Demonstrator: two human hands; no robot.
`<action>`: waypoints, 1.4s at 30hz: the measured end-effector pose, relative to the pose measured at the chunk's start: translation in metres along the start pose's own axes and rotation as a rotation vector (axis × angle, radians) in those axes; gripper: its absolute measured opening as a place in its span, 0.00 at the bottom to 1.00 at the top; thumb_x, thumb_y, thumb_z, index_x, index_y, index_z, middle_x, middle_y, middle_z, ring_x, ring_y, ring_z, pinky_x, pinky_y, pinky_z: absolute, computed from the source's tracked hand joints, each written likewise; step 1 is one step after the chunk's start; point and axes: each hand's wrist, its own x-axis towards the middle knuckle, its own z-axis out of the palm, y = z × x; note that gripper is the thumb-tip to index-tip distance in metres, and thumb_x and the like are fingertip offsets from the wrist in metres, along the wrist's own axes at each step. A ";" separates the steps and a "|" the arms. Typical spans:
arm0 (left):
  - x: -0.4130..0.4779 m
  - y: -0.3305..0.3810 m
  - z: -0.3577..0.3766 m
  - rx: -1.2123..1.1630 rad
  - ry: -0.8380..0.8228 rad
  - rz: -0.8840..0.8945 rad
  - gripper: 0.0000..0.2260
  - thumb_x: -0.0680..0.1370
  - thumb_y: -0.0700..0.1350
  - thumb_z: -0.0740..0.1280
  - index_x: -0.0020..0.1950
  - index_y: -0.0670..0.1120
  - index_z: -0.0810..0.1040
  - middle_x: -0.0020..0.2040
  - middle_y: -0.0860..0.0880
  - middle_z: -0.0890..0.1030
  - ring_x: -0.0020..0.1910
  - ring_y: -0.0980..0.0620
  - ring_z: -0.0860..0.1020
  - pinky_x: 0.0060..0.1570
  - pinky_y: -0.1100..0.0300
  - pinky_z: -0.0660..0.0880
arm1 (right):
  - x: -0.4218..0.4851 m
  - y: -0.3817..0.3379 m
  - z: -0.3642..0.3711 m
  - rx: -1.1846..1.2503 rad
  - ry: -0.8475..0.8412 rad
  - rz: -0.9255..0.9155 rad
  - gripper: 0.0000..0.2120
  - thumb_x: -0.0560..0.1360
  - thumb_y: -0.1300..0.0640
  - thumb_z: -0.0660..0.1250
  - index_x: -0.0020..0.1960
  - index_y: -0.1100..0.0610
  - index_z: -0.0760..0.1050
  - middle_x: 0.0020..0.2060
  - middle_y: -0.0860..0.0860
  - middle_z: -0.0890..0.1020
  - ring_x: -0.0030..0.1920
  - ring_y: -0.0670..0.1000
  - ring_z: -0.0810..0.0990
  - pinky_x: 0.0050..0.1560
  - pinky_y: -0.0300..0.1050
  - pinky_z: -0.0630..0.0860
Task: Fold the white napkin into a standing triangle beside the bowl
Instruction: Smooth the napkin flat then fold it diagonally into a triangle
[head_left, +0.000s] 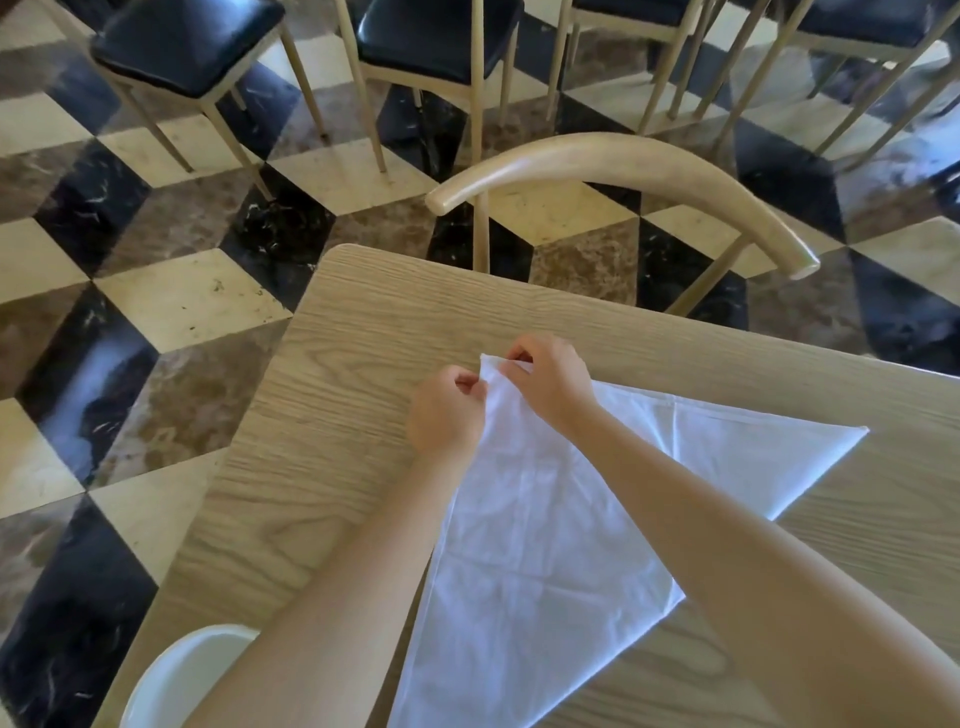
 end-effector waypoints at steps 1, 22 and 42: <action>-0.001 0.000 0.001 0.015 0.017 0.004 0.05 0.73 0.44 0.66 0.45 0.46 0.80 0.41 0.51 0.82 0.43 0.50 0.79 0.44 0.53 0.77 | 0.000 0.000 0.002 -0.001 0.007 -0.010 0.08 0.74 0.53 0.66 0.43 0.58 0.76 0.41 0.51 0.80 0.41 0.51 0.75 0.34 0.44 0.69; -0.005 -0.003 0.021 0.203 0.200 0.069 0.06 0.75 0.40 0.61 0.49 0.43 0.76 0.48 0.44 0.80 0.47 0.42 0.76 0.43 0.52 0.71 | -0.081 0.158 -0.134 -0.218 -0.037 0.096 0.07 0.76 0.57 0.64 0.52 0.58 0.76 0.49 0.52 0.81 0.52 0.56 0.76 0.49 0.46 0.66; -0.174 -0.049 0.064 0.673 -0.161 0.768 0.24 0.80 0.56 0.48 0.72 0.47 0.64 0.72 0.44 0.66 0.72 0.45 0.64 0.68 0.41 0.55 | -0.081 0.177 -0.125 -0.214 0.272 -0.046 0.04 0.76 0.58 0.63 0.46 0.58 0.75 0.44 0.52 0.80 0.49 0.55 0.75 0.55 0.46 0.64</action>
